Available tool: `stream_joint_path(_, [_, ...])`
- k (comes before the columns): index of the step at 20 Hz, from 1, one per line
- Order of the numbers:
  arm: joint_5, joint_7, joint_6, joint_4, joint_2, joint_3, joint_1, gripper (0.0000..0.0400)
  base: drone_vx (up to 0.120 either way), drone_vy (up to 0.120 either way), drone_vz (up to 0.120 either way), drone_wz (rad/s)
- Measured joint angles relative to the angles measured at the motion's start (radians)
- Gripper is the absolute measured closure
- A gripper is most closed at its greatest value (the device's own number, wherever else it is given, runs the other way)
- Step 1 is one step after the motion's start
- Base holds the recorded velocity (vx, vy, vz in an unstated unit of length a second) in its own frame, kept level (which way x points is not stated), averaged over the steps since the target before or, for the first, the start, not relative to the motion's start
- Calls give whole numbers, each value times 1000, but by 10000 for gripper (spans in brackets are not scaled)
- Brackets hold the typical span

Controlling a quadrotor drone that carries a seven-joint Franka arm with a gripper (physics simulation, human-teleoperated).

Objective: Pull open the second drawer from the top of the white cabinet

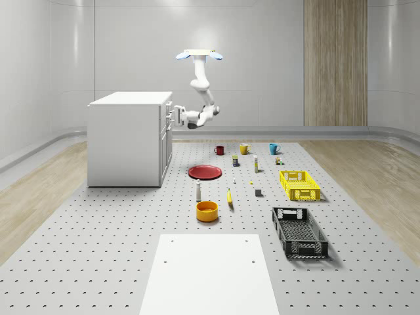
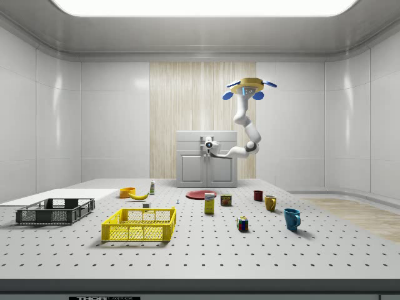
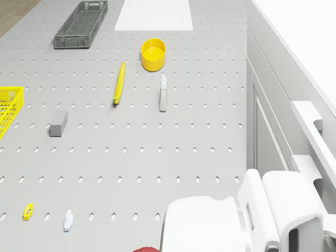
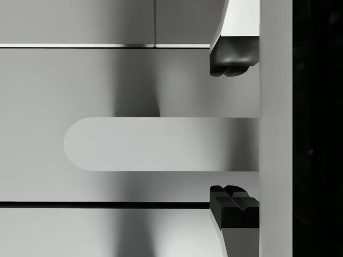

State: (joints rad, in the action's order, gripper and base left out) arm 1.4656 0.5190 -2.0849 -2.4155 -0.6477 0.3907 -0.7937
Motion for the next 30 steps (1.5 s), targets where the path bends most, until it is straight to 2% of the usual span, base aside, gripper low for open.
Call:
stream_joint_path(6, [17, -4, 10, 3, 12, -24, 25, 100, 0, 0, 0, 0])
stream_joint_path(7, [20, -5, 12, 4, 14, -28, 29, 116, 0, 0, 0, 0])
stream_joint_path(8, [22, -5, 14, 4, 15, -31, 33, 156, 0, 0, 0, 0])
stream_joint_path(10, [26, -6, 19, 4, 18, -38, 42, 213, 0, 0, 0, 0])
stream_joint_path(12, [29, -6, 23, 5, 20, -45, 51, 244, 0, 0, 0, 0])
stream_joint_path(14, [27, -7, 27, 6, 22, -51, 59, 250, 0, 0, 0, 0])
stream_joint_path(15, [18, -1, 28, 7, 22, -53, 63, 230, 0, 0, 0, 0])
stream_joint_path(16, [28, -31, 31, 3, 27, -52, 64, 246, 0, 0, 0, 0])
stream_joint_path(18, [31, -24, 37, 3, 26, -57, 73, 264, 0, 0, 0, 0])
stream_joint_path(20, [24, 15, 43, 4, 23, -61, 82, 258, 0, 0, 0, 0])
stream_joint_path(21, [12, 26, 44, 7, 20, -63, 87, 241, 0, 0, 0, 0])
stream_joint_path(24, [13, 28, 54, 3, 20, -64, 98, 250, 0, 0, 0, 0])
stream_joint_path(26, [5, 43, 59, 4, 17, -66, 105, 242, 0, 0, 0, 0])
stream_joint_path(27, [0, 8, 62, 0, 17, -62, 106, 242, 0, 0, 0, 0])
stream_joint_path(29, [4, -2, 72, -4, 15, -59, 114, 265, 0, 0, 0, 0])
stream_joint_path(30, [2, 10, 76, -4, 13, -58, 118, 264, 0, 0, 0, 0])
